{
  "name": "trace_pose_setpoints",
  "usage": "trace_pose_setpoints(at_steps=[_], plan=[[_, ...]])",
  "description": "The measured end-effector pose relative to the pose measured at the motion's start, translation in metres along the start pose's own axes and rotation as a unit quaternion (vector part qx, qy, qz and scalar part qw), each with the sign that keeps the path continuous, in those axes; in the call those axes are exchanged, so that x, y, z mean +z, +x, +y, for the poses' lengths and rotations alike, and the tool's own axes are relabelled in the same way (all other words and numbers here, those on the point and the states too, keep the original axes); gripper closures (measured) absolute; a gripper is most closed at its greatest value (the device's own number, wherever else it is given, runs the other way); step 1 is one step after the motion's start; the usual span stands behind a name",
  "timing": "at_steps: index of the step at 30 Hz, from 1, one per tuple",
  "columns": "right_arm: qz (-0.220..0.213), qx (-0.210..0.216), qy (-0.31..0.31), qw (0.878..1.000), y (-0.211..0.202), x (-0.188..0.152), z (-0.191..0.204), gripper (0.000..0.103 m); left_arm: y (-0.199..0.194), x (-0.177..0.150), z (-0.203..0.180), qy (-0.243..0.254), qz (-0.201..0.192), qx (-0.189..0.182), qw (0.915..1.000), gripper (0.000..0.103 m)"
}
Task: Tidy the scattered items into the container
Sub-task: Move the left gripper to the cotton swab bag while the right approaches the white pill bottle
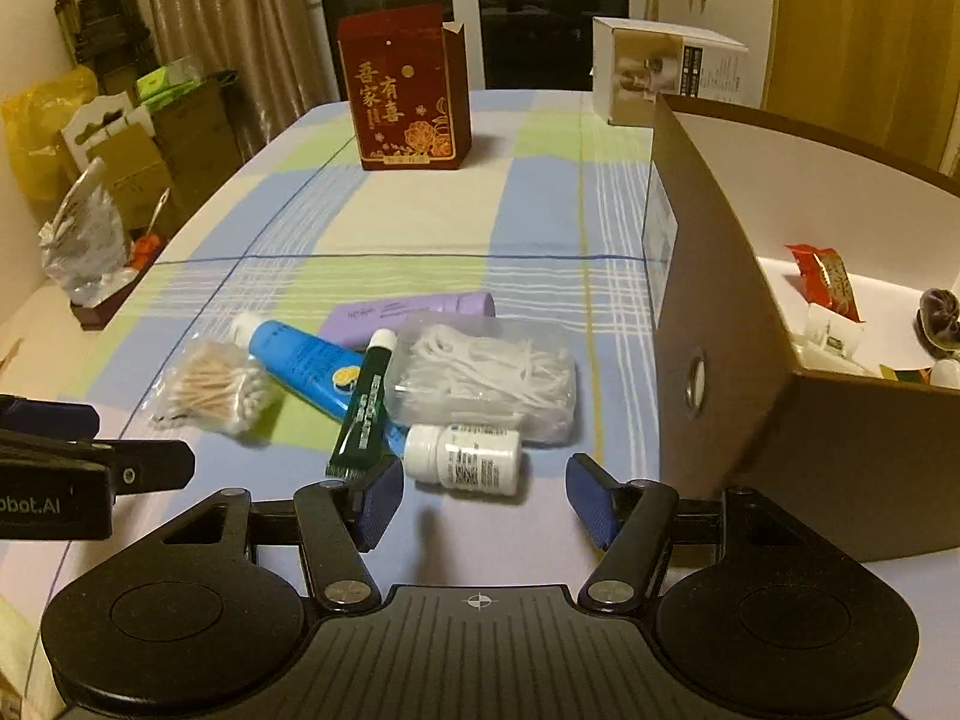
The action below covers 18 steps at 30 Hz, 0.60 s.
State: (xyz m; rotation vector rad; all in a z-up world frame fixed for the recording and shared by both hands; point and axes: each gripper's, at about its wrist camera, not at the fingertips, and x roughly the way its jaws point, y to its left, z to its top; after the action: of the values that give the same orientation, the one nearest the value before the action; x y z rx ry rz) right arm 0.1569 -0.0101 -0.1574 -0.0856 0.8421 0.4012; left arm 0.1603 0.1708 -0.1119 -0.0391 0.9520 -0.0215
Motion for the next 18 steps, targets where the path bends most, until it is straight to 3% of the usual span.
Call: trace_pose_setpoints(at_steps=[6,9,14,15,18], plan=[[0.0,-0.007,0.002,1.0,0.01,-0.002,0.007,0.036,0.014,0.003,0.009,0.0,0.005,0.009,0.9999,0.026],[0.001,-0.013,0.019,1.0,0.015,0.001,0.007,0.046,0.019,0.004,0.013,-0.004,0.009,0.011,0.9999,0.029],[-0.001,-0.019,0.005,1.0,0.017,0.003,0.012,0.054,0.024,0.006,0.013,0.009,0.006,0.013,0.9999,0.03],[0.002,-0.017,0.001,1.0,0.015,0.001,0.011,0.063,0.024,0.006,0.012,0.015,0.004,0.014,0.9998,0.03],[0.007,-0.011,-0.004,1.0,0.011,-0.005,0.005,0.063,0.025,0.006,0.011,0.032,-0.003,0.017,0.9993,0.032]])
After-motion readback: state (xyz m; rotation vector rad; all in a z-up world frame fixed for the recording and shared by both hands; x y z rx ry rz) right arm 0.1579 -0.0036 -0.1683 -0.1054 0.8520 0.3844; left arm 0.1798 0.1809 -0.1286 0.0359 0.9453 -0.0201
